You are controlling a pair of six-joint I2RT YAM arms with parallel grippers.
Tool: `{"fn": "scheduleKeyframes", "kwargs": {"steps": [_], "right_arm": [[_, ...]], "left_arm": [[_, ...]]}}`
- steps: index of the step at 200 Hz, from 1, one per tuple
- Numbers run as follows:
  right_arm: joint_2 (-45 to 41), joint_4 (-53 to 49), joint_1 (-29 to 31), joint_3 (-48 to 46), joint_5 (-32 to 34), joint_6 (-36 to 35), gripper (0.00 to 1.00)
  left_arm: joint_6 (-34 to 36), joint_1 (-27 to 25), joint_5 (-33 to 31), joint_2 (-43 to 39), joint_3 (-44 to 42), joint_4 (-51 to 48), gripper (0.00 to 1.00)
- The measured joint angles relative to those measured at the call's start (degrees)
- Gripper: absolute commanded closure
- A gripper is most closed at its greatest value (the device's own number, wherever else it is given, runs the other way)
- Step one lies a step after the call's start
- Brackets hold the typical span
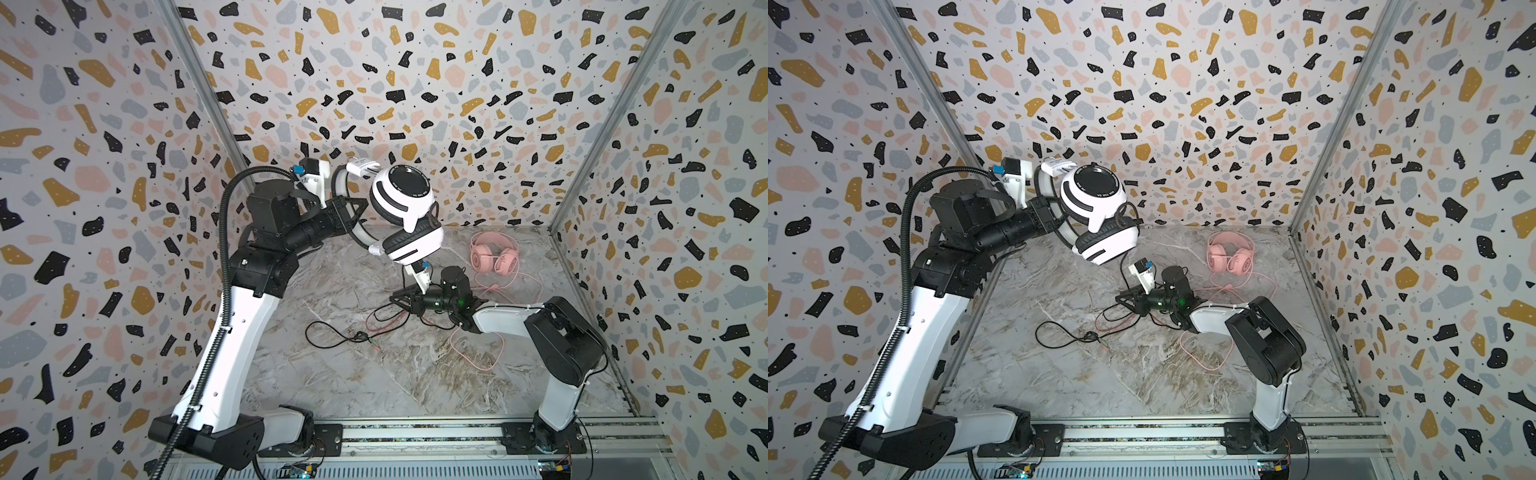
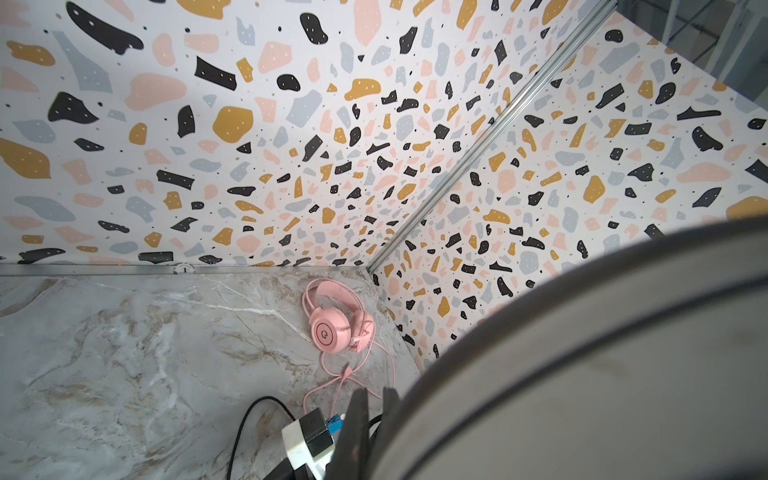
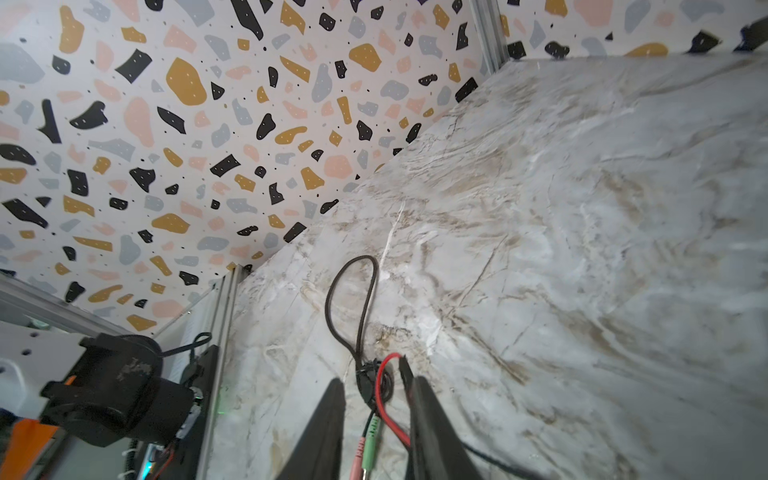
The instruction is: Wrap the headphones
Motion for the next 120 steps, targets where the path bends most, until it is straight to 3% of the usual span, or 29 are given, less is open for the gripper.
{"fn": "scheduleKeyframes", "kwargs": {"steps": [25, 85, 120], "right_arm": [[0.0, -1.0, 0.0, -0.4, 1.6, 0.4, 1.00], [-7.3, -14.4, 0.2, -2.6, 12.5, -4.1, 1.00], [-9.6, -21.9, 2.1, -1.9, 19.4, -7.5, 1.00]], "left_arm": [[-0.4, 0.8, -1.4, -0.6, -0.3, 0.6, 1.00], [-2.1, 1.4, -8.5, -5.0, -12.0, 6.3, 1.00], [-7.1, 1.7, -15.5, -6.2, -23.4, 11.5, 1.00]]}}
